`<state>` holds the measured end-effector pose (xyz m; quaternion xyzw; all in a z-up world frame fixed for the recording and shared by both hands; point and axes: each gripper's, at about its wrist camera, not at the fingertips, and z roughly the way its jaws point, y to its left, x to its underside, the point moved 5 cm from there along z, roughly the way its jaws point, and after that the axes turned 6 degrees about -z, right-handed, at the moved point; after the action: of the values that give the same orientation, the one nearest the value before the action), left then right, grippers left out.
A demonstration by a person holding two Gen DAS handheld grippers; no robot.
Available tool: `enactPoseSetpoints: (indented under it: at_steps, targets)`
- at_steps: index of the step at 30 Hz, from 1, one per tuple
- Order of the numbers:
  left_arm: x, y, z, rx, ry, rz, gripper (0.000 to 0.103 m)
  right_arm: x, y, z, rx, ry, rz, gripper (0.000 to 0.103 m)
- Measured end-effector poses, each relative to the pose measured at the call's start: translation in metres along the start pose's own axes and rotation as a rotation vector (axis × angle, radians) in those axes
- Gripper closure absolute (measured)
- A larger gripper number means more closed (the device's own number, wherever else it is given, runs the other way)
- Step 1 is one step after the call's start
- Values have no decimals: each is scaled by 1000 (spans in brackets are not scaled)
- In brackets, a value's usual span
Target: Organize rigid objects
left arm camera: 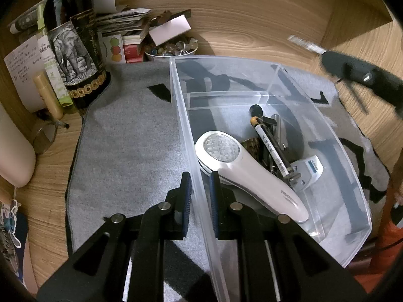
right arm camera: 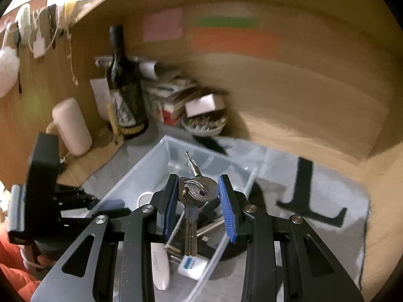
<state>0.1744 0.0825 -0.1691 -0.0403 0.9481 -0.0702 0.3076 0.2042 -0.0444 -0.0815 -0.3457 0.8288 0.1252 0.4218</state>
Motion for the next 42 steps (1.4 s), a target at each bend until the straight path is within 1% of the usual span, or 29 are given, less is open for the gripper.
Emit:
enactPoseSetpoints:
  at_steps: [5,6,8,15,17,18,19,22,23,24,25,26,27,29,30,32,33,35,36,37,39,40,41,42]
  targets:
    - [0,0,0,0,0,1,90,14,2,29,-41,96,2,74]
    - [0,0,0,0,0,1,90,17,2,34,-42,110,0,75]
    - [0,0,0,0,0,0,90,20,3,38,-50,127,-1,79]
    - [0,0,0,-1,1,1,90,25,4,43,-72,181,10,79]
    - [0,0,0,0,1,0,90,26,4,41,-74,187,13,77]
    - [0,0,0,0,4,0,90,26,4,39,-69,186,15,71]
    - [-1,0,0,1,4,0,90,28,4,36,-101,223,11,63]
    - [-2,0,-2,-1,2,5,90,28,0,24,-67,191,10,48]
    - [-2,-1,-3,-6,-1,11,90,27,-1,20,-58,183,7,45]
    - [-3,-2,-5,-13,-6,17,90,27,-2,16,-53,175,7,38]
    - [-4,-2,-7,-23,-15,21,83,26,-3,11,-46,163,9,32]
    - [-5,-2,-11,-27,-28,23,71,25,-5,5,-34,148,9,30]
    - [-7,-2,-16,-33,-48,22,65,25,-6,0,-23,134,8,27]
    - [-12,-1,-27,-47,-96,19,44,24,-9,-11,-2,107,6,23]
    - [-14,0,-33,-51,-120,16,41,24,-10,-16,7,96,9,19]
    - [-17,-2,-46,-50,-164,7,33,24,-14,-26,28,70,21,16]
    - [-18,-3,-53,-48,-184,3,31,24,-16,-33,38,56,29,14]
    - [-19,-7,-68,-50,-237,-1,22,24,-19,-45,55,29,43,11]
    - [-20,-9,-74,-53,-265,2,20,25,-21,-52,68,11,55,7]
    - [-20,-12,-81,-57,-296,7,20,27,-23,-58,105,43,60,3]
    - [-20,-20,-95,-64,-349,21,20,26,-26,-73,127,1,85,0]
    - [-19,-25,-104,-65,-379,29,18,26,-27,-81,139,-22,94,0]
    - [-18,-28,-109,-63,-397,33,10,26,-28,-90,154,-42,99,0]
    - [-17,-33,-116,-56,-423,36,7,26,-29,-97,166,-58,101,0]
